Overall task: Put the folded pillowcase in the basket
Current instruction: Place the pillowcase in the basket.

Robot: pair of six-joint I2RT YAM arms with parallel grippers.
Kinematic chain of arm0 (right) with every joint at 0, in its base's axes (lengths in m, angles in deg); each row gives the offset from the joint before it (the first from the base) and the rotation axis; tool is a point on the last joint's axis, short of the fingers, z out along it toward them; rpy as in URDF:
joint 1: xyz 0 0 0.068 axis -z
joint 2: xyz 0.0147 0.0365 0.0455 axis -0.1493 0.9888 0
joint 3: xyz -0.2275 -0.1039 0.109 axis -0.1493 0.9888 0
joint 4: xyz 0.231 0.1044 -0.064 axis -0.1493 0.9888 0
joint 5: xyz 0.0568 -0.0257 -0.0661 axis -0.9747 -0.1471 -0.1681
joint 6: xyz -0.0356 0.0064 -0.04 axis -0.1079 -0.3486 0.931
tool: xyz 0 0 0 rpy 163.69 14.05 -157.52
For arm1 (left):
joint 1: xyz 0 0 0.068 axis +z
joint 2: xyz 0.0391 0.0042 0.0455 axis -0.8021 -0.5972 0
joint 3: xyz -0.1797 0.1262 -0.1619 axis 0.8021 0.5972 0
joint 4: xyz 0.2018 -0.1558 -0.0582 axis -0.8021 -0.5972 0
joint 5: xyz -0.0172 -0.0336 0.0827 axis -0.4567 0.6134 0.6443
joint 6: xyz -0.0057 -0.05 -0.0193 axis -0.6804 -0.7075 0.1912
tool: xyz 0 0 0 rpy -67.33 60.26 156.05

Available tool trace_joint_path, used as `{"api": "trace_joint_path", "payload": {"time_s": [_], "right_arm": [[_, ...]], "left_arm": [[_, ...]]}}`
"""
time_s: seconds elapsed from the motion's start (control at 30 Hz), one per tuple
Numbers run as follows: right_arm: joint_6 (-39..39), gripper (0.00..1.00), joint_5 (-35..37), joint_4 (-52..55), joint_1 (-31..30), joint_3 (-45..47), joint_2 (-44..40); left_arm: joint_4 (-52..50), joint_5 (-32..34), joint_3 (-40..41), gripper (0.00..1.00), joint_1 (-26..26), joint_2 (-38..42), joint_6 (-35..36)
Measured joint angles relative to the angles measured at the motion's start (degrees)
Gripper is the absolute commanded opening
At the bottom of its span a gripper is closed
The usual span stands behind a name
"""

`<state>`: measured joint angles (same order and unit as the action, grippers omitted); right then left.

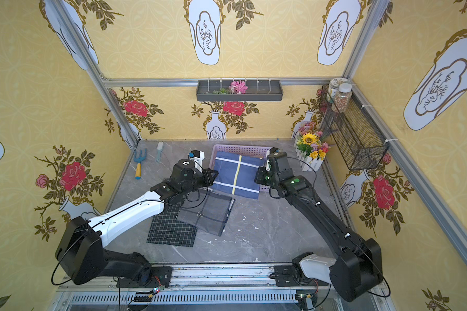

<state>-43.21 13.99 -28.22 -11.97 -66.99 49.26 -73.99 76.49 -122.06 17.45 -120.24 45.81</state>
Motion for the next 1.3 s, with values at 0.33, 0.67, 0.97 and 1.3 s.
{"api": "trace_joint_path", "payload": {"time_s": [0.33, 0.67, 0.97, 1.3], "right_arm": [[5.01, 0.00, -4.07, -1.42, 5.11, -11.17, 12.83], [6.25, 0.00, -8.68, -2.43, 9.09, -17.90, 22.18], [6.67, 0.00, -9.94, -2.82, 9.97, -20.98, 29.90], [6.67, 0.00, -11.85, -3.37, 10.56, -22.21, 36.50]], "left_arm": [[3.10, -2.71, -8.11, 0.00, 3.96, -9.97, 2.45], [4.50, -5.68, -14.67, 0.00, 6.40, -18.67, 3.74], [5.77, -6.40, -16.46, 0.00, 6.95, -25.29, 3.89], [7.26, -7.41, -17.59, 0.00, 7.89, -31.36, 2.80]]}}
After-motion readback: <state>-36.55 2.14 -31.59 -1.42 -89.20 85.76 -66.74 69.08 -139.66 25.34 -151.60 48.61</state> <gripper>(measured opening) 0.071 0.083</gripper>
